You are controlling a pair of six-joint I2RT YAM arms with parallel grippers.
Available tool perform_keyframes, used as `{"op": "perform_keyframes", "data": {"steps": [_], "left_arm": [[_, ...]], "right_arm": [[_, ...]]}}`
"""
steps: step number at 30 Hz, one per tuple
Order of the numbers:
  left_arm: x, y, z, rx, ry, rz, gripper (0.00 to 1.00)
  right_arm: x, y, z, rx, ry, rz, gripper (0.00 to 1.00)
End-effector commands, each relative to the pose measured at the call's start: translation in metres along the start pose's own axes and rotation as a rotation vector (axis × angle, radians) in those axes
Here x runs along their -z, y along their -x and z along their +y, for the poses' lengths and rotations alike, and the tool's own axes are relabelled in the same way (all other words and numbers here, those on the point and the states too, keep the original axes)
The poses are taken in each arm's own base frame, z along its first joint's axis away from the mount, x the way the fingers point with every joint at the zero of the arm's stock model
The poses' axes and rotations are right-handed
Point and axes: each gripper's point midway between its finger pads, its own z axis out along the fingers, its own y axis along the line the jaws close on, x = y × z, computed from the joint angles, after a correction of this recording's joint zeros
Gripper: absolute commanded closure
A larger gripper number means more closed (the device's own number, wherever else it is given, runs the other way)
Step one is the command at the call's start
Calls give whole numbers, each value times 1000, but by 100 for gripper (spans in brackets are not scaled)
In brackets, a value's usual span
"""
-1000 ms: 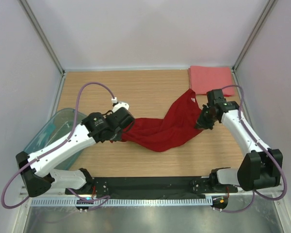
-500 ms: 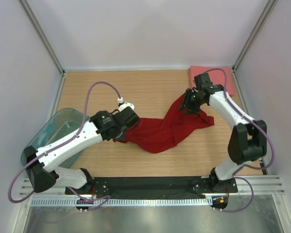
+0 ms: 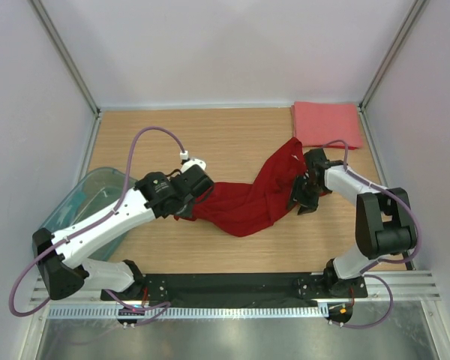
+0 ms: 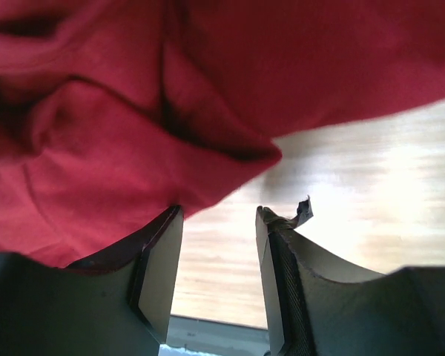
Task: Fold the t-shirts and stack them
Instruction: Flatten the tshirt out
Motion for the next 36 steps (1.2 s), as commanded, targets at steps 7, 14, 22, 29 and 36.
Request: {"op": "perform_keyframes", "data": {"steps": [7,14,22,29,36], "left_arm": [[9,13,0,8,-23,-48,100],[10,14,-2,37,-36,-59,100],[7,4,0,82,-40,-62,100],[10,8,1,85,-40,-77,100],[9,13,-5,56,-54,-68,100]], "right_arm": [[-20,19,20,8,117,-77,65],[-8,18,20,35,139,-136,99],[73,-39,15,-49,146,-117,99],[63,-32,81,-116,373,-84,99],[51,52,150,-44,436,-74,64]]}}
